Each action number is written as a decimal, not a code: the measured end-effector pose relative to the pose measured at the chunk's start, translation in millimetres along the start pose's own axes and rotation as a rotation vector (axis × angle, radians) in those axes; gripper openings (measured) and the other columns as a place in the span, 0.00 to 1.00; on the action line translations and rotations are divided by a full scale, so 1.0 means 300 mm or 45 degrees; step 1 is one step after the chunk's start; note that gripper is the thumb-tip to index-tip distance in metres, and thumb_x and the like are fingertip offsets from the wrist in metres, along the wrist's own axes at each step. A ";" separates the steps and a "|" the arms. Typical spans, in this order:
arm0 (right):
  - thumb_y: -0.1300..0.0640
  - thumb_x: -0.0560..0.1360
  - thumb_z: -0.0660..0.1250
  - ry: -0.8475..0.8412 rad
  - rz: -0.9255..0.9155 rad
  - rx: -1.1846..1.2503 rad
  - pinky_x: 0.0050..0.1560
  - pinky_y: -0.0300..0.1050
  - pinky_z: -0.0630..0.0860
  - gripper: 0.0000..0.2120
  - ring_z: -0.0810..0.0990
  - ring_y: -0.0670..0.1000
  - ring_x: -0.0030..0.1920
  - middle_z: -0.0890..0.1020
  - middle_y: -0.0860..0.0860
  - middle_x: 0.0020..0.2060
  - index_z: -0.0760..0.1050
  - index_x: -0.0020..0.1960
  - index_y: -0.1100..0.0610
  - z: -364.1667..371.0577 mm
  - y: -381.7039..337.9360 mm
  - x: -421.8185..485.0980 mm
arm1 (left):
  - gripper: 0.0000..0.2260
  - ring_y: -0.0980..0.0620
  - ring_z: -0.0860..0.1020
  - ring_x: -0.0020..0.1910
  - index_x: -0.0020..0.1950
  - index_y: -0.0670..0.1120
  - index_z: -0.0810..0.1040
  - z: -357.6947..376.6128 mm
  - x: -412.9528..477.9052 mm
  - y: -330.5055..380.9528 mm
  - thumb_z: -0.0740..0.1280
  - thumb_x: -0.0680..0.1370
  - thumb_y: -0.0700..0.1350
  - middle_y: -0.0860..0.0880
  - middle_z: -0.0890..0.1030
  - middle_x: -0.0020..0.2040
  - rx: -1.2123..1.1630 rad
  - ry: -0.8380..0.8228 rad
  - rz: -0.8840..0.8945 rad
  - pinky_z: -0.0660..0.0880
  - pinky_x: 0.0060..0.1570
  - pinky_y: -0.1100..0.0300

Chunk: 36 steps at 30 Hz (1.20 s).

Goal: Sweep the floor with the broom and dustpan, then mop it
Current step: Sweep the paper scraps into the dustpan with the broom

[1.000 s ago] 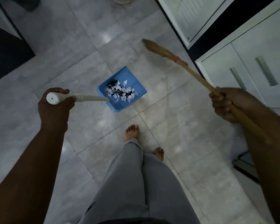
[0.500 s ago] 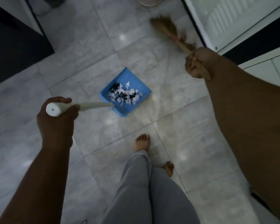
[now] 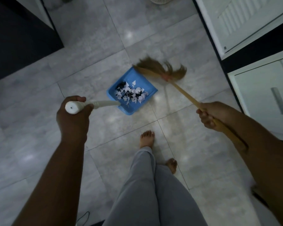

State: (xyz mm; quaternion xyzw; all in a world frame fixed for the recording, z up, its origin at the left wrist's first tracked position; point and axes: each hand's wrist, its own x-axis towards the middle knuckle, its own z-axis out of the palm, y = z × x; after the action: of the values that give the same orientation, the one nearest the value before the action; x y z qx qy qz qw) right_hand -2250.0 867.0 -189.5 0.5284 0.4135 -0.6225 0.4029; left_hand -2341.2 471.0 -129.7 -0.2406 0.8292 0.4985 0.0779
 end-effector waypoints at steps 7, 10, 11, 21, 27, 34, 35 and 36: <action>0.50 0.83 0.55 -0.014 -0.068 0.187 0.12 0.35 0.59 0.16 0.62 0.44 0.15 0.68 0.49 0.22 0.71 0.45 0.60 -0.142 0.188 -0.281 | 0.15 0.42 0.82 0.50 0.44 0.51 0.78 -0.033 -0.071 -0.001 0.74 0.68 0.32 0.44 0.83 0.53 -0.127 0.001 -0.022 0.81 0.51 0.40; 0.50 0.83 0.55 0.035 -0.165 0.206 0.12 0.35 0.59 0.16 0.62 0.43 0.15 0.68 0.48 0.22 0.71 0.44 0.60 -0.176 0.159 -0.314 | 0.15 0.39 0.82 0.52 0.43 0.52 0.79 -0.077 -0.077 -0.013 0.75 0.68 0.33 0.43 0.83 0.53 -0.152 -0.002 -0.035 0.80 0.51 0.38; 0.50 0.83 0.55 0.052 -0.202 0.216 0.13 0.34 0.59 0.16 0.62 0.43 0.15 0.68 0.48 0.22 0.71 0.44 0.60 -0.177 0.145 -0.307 | 0.15 0.38 0.82 0.52 0.42 0.53 0.79 -0.097 -0.081 -0.028 0.75 0.67 0.34 0.42 0.83 0.54 -0.144 -0.003 -0.029 0.80 0.52 0.37; 0.53 0.84 0.52 -0.014 -0.009 0.190 0.16 0.32 0.61 0.17 0.65 0.44 0.16 0.70 0.48 0.21 0.69 0.41 0.59 0.054 0.238 -0.117 | 0.16 0.47 0.83 0.52 0.43 0.57 0.80 -0.199 -0.109 -0.109 0.76 0.68 0.35 0.49 0.85 0.53 -0.032 -0.006 0.008 0.80 0.54 0.41; 0.51 0.83 0.56 -0.204 -0.005 0.351 0.14 0.35 0.65 0.17 0.66 0.45 0.15 0.71 0.51 0.23 0.73 0.44 0.61 0.007 0.396 -0.257 | 0.16 0.43 0.82 0.54 0.44 0.54 0.79 -0.216 -0.100 -0.120 0.75 0.68 0.33 0.45 0.84 0.54 -0.074 -0.037 -0.043 0.79 0.55 0.39; 0.50 0.83 0.54 0.111 -0.174 0.579 0.12 0.33 0.57 0.16 0.61 0.42 0.15 0.67 0.46 0.21 0.70 0.42 0.57 -0.201 0.413 -0.317 | 0.15 0.42 0.82 0.55 0.46 0.50 0.79 -0.159 -0.084 -0.062 0.74 0.68 0.32 0.44 0.83 0.55 -0.058 -0.209 0.057 0.80 0.55 0.42; 0.50 0.82 0.54 0.150 -0.191 0.622 0.13 0.32 0.57 0.15 0.61 0.41 0.15 0.67 0.46 0.21 0.69 0.42 0.57 -0.236 0.422 -0.311 | 0.15 0.43 0.82 0.55 0.46 0.50 0.79 -0.143 -0.081 -0.052 0.74 0.69 0.31 0.44 0.83 0.55 -0.037 -0.243 0.079 0.79 0.55 0.40; 0.50 0.81 0.55 0.187 -0.191 0.661 0.13 0.32 0.57 0.14 0.61 0.42 0.15 0.66 0.46 0.20 0.68 0.41 0.56 -0.268 0.434 -0.305 | 0.16 0.43 0.82 0.55 0.46 0.50 0.79 -0.127 -0.077 -0.041 0.74 0.69 0.31 0.44 0.83 0.55 -0.016 -0.279 0.097 0.79 0.56 0.40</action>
State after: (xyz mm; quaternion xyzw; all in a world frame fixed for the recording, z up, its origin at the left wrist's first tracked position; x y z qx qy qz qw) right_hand -2091.0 905.1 -118.3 0.6255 0.3061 -0.6957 0.1759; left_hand -2311.0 440.8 -112.3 -0.1534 0.8212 0.5295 0.1474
